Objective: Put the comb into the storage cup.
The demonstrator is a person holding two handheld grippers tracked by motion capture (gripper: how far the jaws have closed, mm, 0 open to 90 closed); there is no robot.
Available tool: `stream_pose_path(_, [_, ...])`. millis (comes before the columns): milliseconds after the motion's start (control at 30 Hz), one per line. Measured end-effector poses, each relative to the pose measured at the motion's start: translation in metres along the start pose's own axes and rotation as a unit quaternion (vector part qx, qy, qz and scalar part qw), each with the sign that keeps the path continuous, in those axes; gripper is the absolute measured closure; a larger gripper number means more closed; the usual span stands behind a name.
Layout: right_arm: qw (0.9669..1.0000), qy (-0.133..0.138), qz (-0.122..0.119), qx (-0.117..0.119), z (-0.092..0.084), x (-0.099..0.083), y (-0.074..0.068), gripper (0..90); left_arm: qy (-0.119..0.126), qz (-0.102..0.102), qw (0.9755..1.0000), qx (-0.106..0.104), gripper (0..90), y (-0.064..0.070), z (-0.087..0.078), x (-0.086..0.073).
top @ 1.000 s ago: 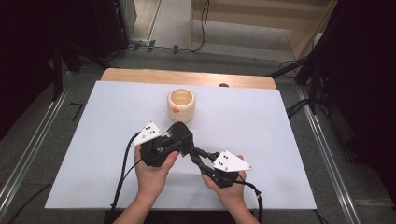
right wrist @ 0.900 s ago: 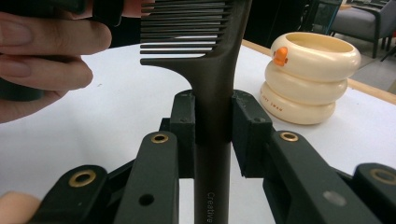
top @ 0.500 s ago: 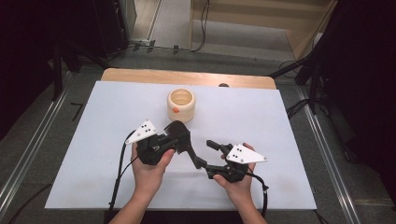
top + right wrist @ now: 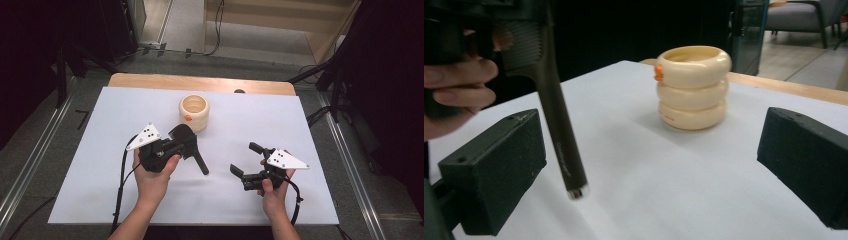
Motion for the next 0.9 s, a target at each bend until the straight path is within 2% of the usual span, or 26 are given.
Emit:
stream_pose_path(133, [0.9998, 0.001, -0.002, -0.018, -0.006, -0.002, 0.007, 0.0, 0.000, 0.005, 1.0000, 0.002, 84.9, -0.003, -0.001, 0.003])
stream_pose_path(200, [0.9992, -0.002, -0.015, -0.037, -0.010, -0.004, 0.011, 0.0, 0.001, 0.003, 1.0000, 0.002, 84.9, -0.005, -0.002, 0.004])
stream_pose_path(300, [0.9987, -0.007, -0.019, -0.046, -0.012, -0.006, 0.014, 0.0, 0.000, 0.003, 1.0000, 0.004, 84.9, -0.008, -0.002, 0.005])
stream_pose_path(433, [0.9987, -0.013, -0.020, -0.045, -0.019, -0.011, 0.020, 0.0, 0.000, 0.004, 1.0000, 0.006, 84.9, -0.012, -0.003, 0.007])
stream_pose_path(633, [0.9982, -0.012, -0.013, -0.058, -0.030, -0.014, 0.030, 0.0, 0.008, 0.002, 0.9999, 0.011, 84.9, -0.019, -0.007, 0.013])
stream_pose_path(900, [0.9968, -0.014, -0.016, -0.077, -0.045, -0.018, 0.040, 0.0, 0.015, 0.000, 0.9998, 0.016, 84.9, -0.030, -0.015, 0.018])
Point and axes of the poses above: each handheld gripper's, and its own axes: z roughly forward along the jaws, x roughly out of its top, y roughly to its right, the point moved 3 cm from there along z, roughly forward along the jaws, and after that the axes turned 12 degrees about z, right-handed, at the moved point
